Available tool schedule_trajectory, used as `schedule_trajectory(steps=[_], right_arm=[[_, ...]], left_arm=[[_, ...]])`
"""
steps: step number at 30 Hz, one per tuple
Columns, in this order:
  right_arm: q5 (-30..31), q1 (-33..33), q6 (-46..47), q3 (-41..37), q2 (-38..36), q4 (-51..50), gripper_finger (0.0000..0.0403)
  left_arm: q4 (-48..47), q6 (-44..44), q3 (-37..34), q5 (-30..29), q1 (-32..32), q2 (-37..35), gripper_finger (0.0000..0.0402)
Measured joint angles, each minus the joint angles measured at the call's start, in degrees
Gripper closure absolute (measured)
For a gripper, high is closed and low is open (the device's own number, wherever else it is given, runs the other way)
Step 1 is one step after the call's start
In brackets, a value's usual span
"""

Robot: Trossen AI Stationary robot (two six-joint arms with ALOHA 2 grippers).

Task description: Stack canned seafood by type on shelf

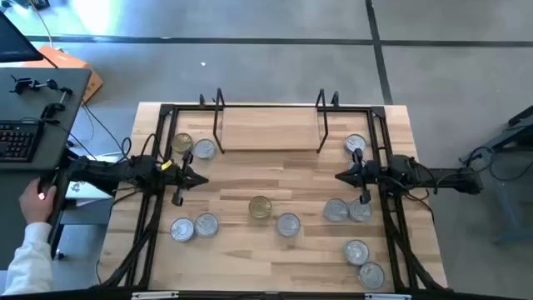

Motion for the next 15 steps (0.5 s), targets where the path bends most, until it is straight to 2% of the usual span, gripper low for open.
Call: schedule_trajectory(steps=[9,15], right_arm=[[0.0,0.0,0.0,0.0,0.0,0.0,0.0400],[0.0,0.0,0.0,0.0,0.0,0.0,0.0400]], left_arm=[[0.0,-0.3,0.0,0.0,0.1,0.0,0.0401],[0.0,-0.4,0.0,0.4,2.6,0.0,0.0401]])
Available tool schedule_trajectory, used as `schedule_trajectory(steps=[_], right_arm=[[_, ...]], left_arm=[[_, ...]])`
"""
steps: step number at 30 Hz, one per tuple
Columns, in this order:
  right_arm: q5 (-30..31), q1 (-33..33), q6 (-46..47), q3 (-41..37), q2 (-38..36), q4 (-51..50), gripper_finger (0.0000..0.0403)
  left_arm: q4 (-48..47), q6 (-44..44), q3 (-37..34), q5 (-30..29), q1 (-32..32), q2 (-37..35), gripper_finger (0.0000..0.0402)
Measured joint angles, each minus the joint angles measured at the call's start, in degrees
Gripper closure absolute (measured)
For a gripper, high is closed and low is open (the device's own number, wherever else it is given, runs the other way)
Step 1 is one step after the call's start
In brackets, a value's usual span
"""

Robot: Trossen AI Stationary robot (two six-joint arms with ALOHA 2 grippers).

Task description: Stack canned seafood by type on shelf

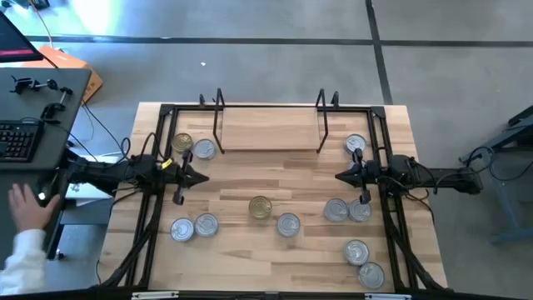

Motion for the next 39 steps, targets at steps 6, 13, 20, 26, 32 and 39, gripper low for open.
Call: schedule_trajectory(steps=[6,13,20,26,32,39], right_arm=[[0.0,0.0,0.0,0.0,0.0,0.0,0.0400],[0.0,0.0,0.0,0.0,0.0,0.0,0.0400],[0.0,0.0,0.0,0.0,0.0,0.0,0.0400],[0.0,0.0,0.0,0.0,0.0,0.0,0.0400],[0.0,0.0,0.0,0.0,0.0,0.0,0.0400],[0.0,0.0,0.0,0.0,0.0,0.0,0.0400]], left_arm=[[-0.1,-0.4,0.0,0.2,1.4,1.1,0.0401],[-0.1,-0.9,0.0,0.2,1.4,4.3,0.0401],[0.0,-1.0,0.0,-0.2,1.4,6.4,0.0401],[0.0,2.0,0.0,-0.4,1.4,6.4,0.0401],[0.0,2.1,0.0,-0.4,1.4,6.4,0.0401],[0.9,1.4,0.0,-0.5,1.4,6.4,0.0401]])
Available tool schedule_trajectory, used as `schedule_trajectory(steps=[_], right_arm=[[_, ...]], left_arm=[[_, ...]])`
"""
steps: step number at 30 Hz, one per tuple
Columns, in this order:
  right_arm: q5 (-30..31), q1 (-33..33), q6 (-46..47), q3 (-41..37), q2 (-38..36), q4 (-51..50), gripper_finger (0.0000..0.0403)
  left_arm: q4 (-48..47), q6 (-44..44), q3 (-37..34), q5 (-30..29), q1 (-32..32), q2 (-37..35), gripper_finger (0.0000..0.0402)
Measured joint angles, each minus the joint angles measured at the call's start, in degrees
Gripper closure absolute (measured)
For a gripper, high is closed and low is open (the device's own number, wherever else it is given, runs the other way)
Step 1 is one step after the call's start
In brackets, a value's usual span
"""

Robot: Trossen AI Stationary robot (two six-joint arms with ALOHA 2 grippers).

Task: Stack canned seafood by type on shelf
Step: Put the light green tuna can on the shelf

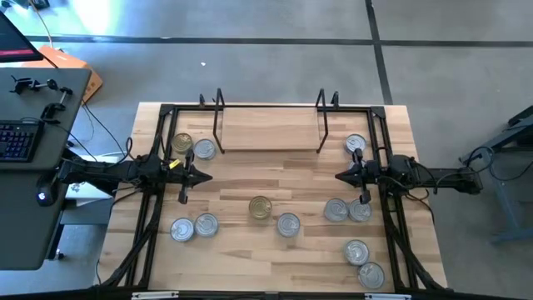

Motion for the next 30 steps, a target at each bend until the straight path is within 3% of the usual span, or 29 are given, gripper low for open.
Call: schedule_trajectory(steps=[6,9,13,17,20,22,24,30], right_arm=[[3.4,0.0,0.2,0.0,0.0,4.5,0.0400],[5.4,0.0,15.9,0.0,0.1,14.7,0.0400],[7.0,0.3,14.6,0.0,3.1,28.8,0.0400],[2.8,3.4,12.9,0.0,15.0,45.2,0.0400],[7.4,6.8,12.3,0.8,27.9,52.4,0.0400],[12.2,8.4,14.2,4.1,36.5,52.4,0.0400],[13.3,9.0,15.7,8.4,43.8,49.1,0.0400],[5.5,9.2,19.0,22.4,60.0,38.6,0.0400]], left_arm=[[1.2,-2.4,0.0,0.0,0.0,0.0,0.0401],[1.7,-2.6,0.0,0.0,0.0,0.0,0.0401],[3.0,3.4,0.0,1.5,-0.3,0.0,0.0401],[5.3,8.7,0.0,2.1,-1.6,0.8,0.0401],[8.1,10.6,0.0,0.9,-3.0,2.6,0.0401],[9.7,10.6,0.0,0.9,-4.6,4.9,0.0401],[9.4,10.7,0.4,-1.0,-6.6,8.3,0.0401],[11.1,9.4,3.3,-11.2,-12.8,21.0,0.0401]])
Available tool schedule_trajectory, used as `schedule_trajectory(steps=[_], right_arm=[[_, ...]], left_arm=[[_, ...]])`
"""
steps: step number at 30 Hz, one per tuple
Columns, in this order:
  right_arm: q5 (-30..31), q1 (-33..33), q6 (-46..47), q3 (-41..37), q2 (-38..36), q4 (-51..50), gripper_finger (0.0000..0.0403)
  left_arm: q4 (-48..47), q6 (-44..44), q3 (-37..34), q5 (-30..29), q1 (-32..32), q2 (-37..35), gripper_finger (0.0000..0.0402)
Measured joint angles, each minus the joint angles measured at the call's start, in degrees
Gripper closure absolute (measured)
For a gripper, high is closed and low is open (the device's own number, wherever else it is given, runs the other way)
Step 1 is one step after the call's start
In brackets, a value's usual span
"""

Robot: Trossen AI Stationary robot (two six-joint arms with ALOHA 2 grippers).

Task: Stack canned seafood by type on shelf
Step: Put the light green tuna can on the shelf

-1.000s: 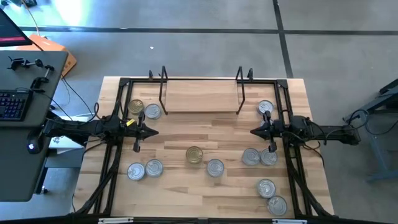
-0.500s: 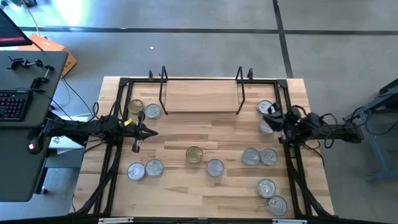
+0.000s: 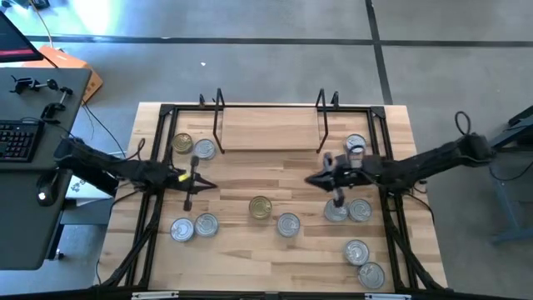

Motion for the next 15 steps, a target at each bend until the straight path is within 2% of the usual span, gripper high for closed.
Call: schedule_trajectory(steps=[4,7,9,12,15], right_arm=[[-0.4,0.0,-1.1,9.1,8.0,-2.2,0.0400],[-0.2,0.3,-6.1,16.0,13.2,-11.0,0.0400],[2.2,1.1,-9.9,20.7,17.0,-18.0,0.0393],[5.2,2.6,-15.2,26.1,23.5,-24.4,0.0363],[5.8,4.2,-19.3,30.7,30.2,-25.4,0.0315]], left_arm=[[4.7,-1.4,3.0,-6.6,-4.6,9.0,0.0401],[5.3,-1.2,6.3,-11.3,-7.5,15.9,0.0401],[5.3,-1.9,8.8,-13.5,-8.6,20.6,0.0401],[5.2,-6.0,11.7,-14.8,-9.2,26.3,0.0401],[5.2,-11.6,13.8,-14.8,-8.6,30.8,0.0401]])
